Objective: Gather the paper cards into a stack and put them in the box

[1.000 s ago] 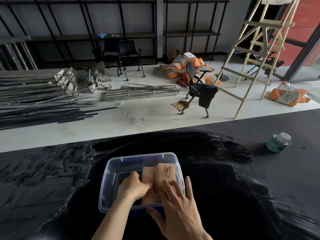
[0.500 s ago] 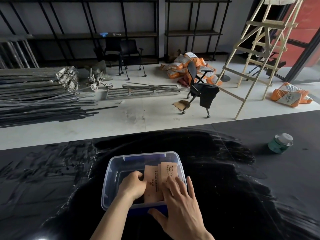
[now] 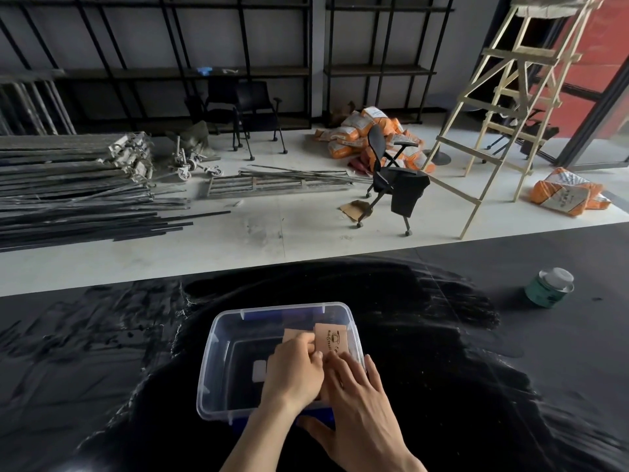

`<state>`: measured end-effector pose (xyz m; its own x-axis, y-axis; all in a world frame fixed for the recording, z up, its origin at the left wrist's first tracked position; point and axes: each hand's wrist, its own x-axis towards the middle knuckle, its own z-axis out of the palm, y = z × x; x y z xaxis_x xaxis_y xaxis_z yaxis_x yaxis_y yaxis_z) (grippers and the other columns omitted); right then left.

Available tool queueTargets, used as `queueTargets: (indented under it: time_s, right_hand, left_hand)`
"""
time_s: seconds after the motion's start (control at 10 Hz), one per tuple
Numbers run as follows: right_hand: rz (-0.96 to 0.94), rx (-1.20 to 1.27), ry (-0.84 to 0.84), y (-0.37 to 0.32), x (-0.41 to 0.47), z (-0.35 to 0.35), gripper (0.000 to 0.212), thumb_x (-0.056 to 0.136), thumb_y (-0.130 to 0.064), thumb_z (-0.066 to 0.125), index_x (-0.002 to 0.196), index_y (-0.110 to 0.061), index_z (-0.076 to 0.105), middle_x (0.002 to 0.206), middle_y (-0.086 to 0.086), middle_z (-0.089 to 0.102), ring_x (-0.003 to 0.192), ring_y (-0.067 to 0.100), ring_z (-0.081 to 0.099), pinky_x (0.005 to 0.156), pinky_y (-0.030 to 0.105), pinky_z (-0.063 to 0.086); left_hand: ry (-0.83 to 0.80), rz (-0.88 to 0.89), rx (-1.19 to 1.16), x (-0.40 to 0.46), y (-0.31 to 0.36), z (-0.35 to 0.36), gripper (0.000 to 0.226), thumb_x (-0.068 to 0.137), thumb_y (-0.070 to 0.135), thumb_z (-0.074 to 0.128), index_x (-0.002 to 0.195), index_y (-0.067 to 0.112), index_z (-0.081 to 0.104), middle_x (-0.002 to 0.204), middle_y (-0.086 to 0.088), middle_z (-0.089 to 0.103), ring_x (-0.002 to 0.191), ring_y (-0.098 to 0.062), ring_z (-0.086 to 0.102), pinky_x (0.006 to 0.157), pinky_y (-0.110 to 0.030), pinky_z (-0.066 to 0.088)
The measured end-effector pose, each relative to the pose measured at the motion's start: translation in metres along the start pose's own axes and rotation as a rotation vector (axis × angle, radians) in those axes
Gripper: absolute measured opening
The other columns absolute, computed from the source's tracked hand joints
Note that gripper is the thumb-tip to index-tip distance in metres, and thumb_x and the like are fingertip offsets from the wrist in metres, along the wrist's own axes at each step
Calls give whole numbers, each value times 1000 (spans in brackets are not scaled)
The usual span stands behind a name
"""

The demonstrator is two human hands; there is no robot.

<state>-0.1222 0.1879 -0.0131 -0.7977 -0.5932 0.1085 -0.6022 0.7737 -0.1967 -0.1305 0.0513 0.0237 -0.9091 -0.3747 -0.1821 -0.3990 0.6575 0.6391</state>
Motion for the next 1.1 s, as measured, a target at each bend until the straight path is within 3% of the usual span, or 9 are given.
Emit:
queueTargets:
  time_s: [0.1,0.2,0.3,0.4,0.5,0.6,0.8,0.9,1.1]
  right_hand:
    - [9,16,-9,0,0,0,84,81,-81,51,141,-22,61,137,-5,67,135,24,60,114,58,45]
    - [13,-6,20,2,0,1,81,78,-80,57,131,-20,69,130,-3,71,127,26,66,112,56,48]
    - [16,-28,52,4,1,5,85,74,-80,59,128,-16,71,129,3,72,128,30,66,114,51,30]
    - [16,-46,33,7,1,3,86,73,-80,58,127,-15,73,134,8,71,130,33,64,113,48,24]
    - [-8,-35,9,9,2,0,81,74,-79,59,125,-18,74,134,6,71,130,33,65,112,47,25]
    - [-12,-49,-37,11,3,2,80,74,-77,60,127,-18,72,134,5,71,129,32,65,113,48,24]
    - [-24,-67,-76,10,5,2,77,72,-76,61,124,-20,72,133,3,70,127,29,65,116,50,23]
    - [-28,-63,-98,12,4,-1,77,72,-78,59,123,-22,72,133,1,70,127,28,65,123,49,29]
    - [-56,48,-57,16,6,-20,80,83,-79,50,141,-25,61,148,0,61,142,25,52,122,53,34]
  left_hand:
    - [-37,-4,-61,-1,-2,3,40,100,18,58,140,24,56,136,4,68,123,-12,65,98,-26,53]
    - [-49,20,-94,-3,-7,-1,37,100,18,60,136,26,57,133,8,69,117,-9,67,94,-23,54]
    - [122,29,6,-3,-16,-13,27,98,25,59,124,33,60,122,13,72,111,-9,68,91,-29,57]
    - [101,-7,141,-3,-28,-22,32,98,27,57,129,35,56,128,11,63,119,-17,61,91,-34,53]
    - [-55,-44,167,-6,-37,-20,46,94,21,59,132,43,51,131,9,61,118,-23,63,96,-41,56]
    - [-80,-91,128,-3,-41,-18,56,90,11,60,136,42,51,131,7,68,118,-21,66,97,-38,57]
    - [-107,-140,67,-3,-44,-18,57,90,9,58,134,44,51,131,6,67,118,-20,65,91,-35,58]
    - [-107,-119,64,-4,-44,-19,56,91,11,57,137,42,50,133,7,67,120,-19,65,94,-34,56]
    - [-65,-37,102,-12,-40,-31,43,95,36,56,137,43,47,126,8,71,114,-19,69,92,-37,56]
